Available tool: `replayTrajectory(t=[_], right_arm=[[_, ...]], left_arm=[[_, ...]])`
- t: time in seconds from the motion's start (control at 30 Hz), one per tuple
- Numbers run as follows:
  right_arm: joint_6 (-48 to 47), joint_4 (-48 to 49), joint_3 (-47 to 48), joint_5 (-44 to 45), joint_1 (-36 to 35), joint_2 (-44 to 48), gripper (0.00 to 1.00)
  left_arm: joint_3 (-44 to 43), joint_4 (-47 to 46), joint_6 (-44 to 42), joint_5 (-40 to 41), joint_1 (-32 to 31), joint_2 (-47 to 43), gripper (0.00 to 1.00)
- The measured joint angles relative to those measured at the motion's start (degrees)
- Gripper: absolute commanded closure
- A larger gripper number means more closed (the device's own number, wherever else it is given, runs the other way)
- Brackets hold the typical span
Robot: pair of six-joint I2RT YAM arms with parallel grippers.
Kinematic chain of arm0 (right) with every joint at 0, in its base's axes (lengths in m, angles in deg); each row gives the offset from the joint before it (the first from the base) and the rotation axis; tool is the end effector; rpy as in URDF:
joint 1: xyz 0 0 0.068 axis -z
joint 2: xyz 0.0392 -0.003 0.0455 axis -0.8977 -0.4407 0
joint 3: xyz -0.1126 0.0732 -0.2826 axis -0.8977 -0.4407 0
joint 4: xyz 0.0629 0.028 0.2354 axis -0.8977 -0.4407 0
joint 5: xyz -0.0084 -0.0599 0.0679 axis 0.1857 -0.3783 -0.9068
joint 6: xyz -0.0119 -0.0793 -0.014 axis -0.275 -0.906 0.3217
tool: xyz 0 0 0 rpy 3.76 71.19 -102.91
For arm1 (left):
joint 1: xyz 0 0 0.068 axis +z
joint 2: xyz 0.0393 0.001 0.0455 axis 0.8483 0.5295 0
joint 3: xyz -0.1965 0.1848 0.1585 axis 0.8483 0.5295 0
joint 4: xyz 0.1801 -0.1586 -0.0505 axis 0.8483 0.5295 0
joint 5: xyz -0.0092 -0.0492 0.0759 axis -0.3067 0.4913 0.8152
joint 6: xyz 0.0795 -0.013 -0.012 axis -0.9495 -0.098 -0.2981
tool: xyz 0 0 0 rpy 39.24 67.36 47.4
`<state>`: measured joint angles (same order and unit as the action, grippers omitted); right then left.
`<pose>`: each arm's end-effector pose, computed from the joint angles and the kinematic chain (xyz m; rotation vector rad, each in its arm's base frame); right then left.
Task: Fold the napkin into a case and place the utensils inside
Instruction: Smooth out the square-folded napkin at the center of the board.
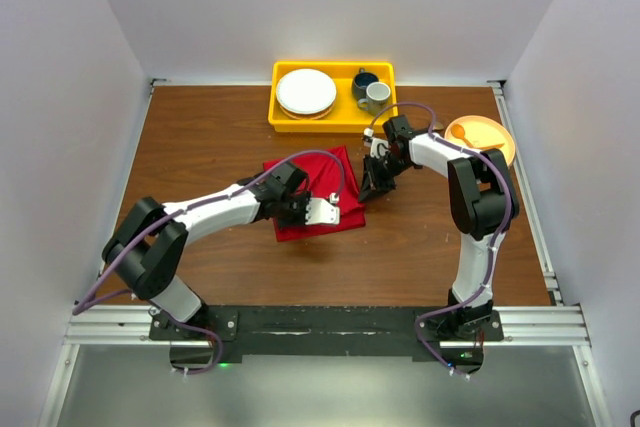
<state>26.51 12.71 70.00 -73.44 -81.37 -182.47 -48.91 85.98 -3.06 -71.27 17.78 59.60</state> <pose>0.3686 0.1568 0.1700 -0.2766 2.8773 0.9291 0.2269 -0.2117 0.2009 1.8926 1.8092 -0.2278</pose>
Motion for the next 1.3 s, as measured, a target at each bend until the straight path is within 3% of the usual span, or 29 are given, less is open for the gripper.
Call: replayTrajectory(t=[0.03,0.2,0.47,0.8,1.3], right_arm=[[0.00,-0.07,0.00,-0.02,0.00,0.00,1.00],[0.02,-0.24,0.00,-0.02,0.00,0.00,1.00],[0.02,-0.35,0.00,-0.02,0.00,0.00,1.00],[0.00,-0.98,0.11,-0.79,0.00,0.00,1.00],[-0.17,-1.86,1.84,-0.87,-0.07,-0.02,1.00]], left_arm=[[0.00,0.02,-0.07,0.07,0.00,-0.15,0.68],[0.00,0.20,-0.33,0.07,0.00,-0.15,0.59],[0.00,0.02,-0.28,0.07,0.00,2.16,0.61],[0.00,0.02,-0.37,-0.13,0.15,3.74,0.85],[-1.01,1.70,-1.42,-0.59,1.75,4.17,0.76]])
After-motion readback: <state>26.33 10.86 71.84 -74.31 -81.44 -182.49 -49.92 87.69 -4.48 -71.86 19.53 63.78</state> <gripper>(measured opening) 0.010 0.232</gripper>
